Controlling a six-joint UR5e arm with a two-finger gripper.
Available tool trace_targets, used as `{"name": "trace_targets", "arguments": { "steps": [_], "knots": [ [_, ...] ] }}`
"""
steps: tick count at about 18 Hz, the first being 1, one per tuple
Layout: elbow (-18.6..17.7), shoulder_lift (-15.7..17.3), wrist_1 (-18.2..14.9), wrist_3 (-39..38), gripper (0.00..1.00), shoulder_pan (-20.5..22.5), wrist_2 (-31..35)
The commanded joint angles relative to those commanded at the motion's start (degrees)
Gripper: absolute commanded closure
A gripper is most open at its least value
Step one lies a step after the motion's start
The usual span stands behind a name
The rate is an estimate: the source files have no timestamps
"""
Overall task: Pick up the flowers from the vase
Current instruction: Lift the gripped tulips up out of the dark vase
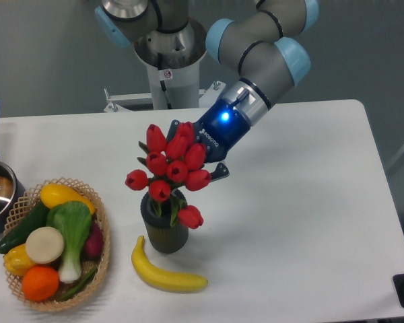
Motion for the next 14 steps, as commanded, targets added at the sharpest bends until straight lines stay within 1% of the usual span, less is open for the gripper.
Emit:
{"name": "trace_targets", "arguments": {
  "steps": [4, 7, 11, 14],
  "knots": [
    [2.7, 0.4, -0.1, -5.0, 0.65, 1.8, -2.6],
    [4.7, 0.4, -0.1, -6.6, 0.65, 2.5, -3.7],
    [6.2, 0.4, -0.1, -9.0, 0.65, 4.8, -7.3],
    [8.6, 0.2, -0.1, -12.2, 0.65, 5.8, -7.4]
  ]
}}
